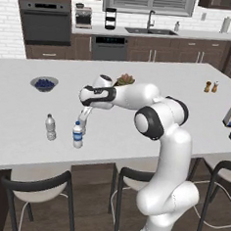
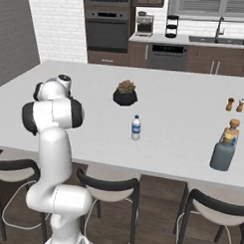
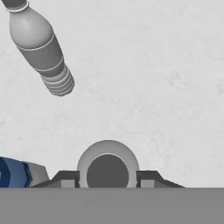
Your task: Move the plastic bottles in the middle to the plastics group, and the glass bottles in the middle to the glass group.
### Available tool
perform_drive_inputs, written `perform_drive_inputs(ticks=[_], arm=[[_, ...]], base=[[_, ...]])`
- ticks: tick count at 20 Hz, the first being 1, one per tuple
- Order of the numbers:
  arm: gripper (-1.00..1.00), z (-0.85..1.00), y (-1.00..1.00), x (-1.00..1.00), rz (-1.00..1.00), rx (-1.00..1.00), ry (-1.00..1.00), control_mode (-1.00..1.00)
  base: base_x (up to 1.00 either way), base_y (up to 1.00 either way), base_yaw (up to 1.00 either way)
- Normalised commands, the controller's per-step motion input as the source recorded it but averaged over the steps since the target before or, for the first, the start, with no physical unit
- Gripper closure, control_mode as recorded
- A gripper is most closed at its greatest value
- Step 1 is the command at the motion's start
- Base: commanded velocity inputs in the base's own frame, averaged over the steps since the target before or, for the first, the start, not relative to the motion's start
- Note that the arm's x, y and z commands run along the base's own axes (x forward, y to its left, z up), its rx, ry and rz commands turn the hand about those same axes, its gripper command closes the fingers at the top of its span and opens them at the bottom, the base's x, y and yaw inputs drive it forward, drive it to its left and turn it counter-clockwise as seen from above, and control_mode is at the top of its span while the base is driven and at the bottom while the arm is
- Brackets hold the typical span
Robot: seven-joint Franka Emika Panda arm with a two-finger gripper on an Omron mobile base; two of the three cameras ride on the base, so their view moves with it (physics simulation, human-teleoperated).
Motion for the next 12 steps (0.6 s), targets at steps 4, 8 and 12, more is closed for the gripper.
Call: perform_drive_inputs(ticks=[4,8,12], arm=[[1.0,0.0,0.0,0.0,0.0,0.0,0.0,-1.0],[-1.0,0.02,0.0,0.0,0.0,0.0,0.0,-1.0],[-1.0,0.09,0.01,0.0,0.0,-0.04,0.0,-1.0]], base=[[0.0,0.0,0.0],[0.0,0.0,0.0],[0.0,0.0,0.0]])
